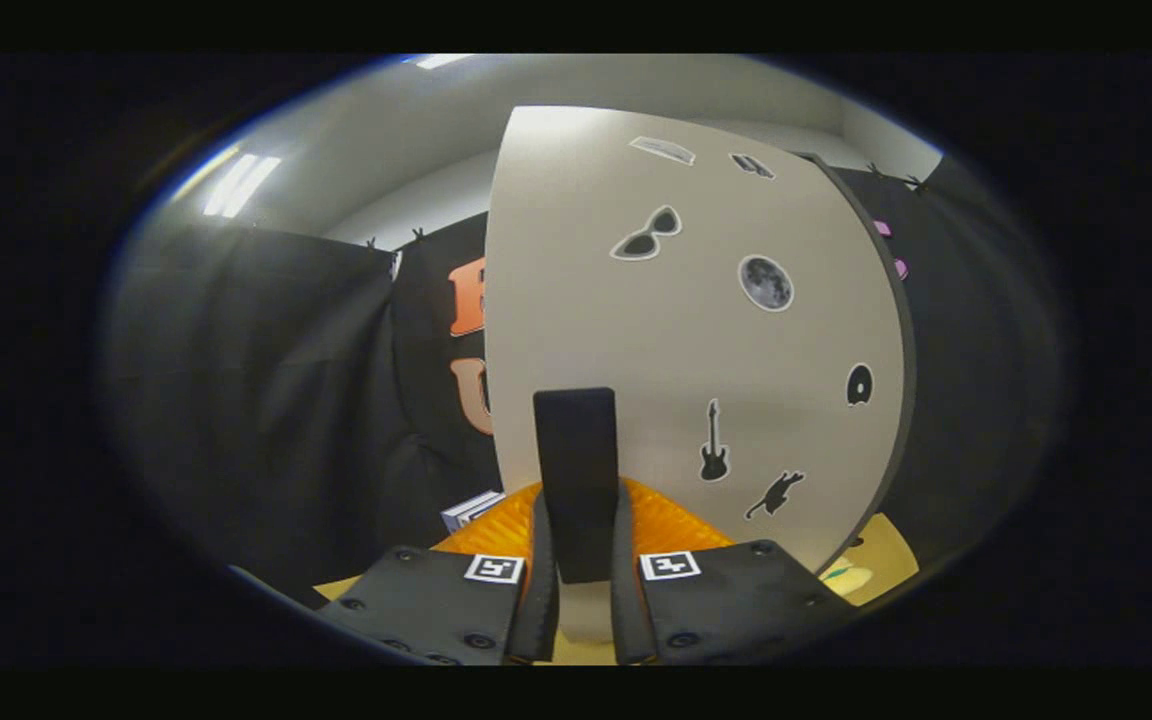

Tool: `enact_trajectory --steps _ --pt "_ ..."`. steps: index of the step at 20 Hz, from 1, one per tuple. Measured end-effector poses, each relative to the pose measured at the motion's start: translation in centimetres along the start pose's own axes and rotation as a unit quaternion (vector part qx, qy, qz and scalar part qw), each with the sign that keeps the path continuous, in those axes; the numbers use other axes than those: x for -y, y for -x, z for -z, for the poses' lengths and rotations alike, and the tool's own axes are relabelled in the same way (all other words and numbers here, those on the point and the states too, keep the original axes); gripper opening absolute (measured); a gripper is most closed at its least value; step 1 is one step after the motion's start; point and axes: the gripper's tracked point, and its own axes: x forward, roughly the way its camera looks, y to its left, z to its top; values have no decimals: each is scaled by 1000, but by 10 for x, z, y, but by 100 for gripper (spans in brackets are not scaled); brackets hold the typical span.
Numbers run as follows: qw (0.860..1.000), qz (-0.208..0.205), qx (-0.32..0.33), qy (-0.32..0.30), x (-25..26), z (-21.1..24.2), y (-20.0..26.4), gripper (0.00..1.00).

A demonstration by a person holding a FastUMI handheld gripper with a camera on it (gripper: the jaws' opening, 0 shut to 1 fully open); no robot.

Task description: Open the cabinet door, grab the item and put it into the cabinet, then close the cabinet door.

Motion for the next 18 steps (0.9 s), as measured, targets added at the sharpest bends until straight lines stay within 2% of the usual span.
enact_trajectory --steps 4,8,18 --pt "1000 -21 -3 1 21 -4 54 29" --pt "1000 -20 8 1 52 -7 104 29" --pt "998 52 21 13 116 -12 170 28"
